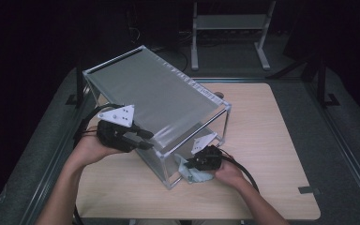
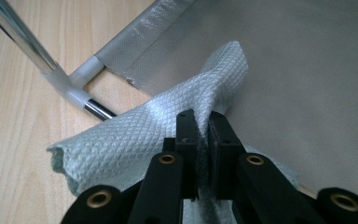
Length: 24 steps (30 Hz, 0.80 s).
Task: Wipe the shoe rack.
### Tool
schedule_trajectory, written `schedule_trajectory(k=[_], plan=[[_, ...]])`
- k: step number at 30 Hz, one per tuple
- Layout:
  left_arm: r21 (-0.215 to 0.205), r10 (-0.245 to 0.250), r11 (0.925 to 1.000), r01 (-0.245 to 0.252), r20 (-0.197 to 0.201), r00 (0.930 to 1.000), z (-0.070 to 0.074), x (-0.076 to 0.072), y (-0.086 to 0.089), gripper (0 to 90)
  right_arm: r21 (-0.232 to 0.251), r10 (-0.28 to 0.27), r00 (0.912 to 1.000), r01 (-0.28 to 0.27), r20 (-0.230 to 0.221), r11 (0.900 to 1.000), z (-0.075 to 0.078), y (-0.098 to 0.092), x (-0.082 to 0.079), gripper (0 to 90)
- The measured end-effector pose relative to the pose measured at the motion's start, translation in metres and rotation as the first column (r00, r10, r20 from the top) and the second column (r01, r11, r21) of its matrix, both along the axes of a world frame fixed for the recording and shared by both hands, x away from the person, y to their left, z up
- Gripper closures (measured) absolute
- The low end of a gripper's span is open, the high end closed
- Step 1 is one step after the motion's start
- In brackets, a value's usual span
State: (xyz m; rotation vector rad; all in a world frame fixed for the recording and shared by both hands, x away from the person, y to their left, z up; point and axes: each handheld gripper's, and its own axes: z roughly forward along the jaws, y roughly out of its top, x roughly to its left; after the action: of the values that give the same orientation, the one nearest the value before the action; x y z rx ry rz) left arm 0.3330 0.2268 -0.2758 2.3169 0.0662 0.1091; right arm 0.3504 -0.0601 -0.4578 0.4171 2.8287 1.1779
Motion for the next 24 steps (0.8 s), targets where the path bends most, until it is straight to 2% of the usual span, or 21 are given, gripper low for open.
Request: schedule_trajectory(k=[13,24], plan=[[0.000,0.008,1.0000,-0.008,-0.007,0.9999,0.0007,0.0039,0.0012,63.9,0.009,0.003,0.9995,-0.002,-0.031,1.000,-0.0015,-0.0031,-0.0009,85.0],[-0.010,0.001,0.9999,-0.001,-0.022,0.9998,-0.0002,0.0079,0.0015,63.9,0.005,0.006,0.9995,-0.006,-0.031,1.000,-0.0020,-0.0011,-0.0022,85.2]])
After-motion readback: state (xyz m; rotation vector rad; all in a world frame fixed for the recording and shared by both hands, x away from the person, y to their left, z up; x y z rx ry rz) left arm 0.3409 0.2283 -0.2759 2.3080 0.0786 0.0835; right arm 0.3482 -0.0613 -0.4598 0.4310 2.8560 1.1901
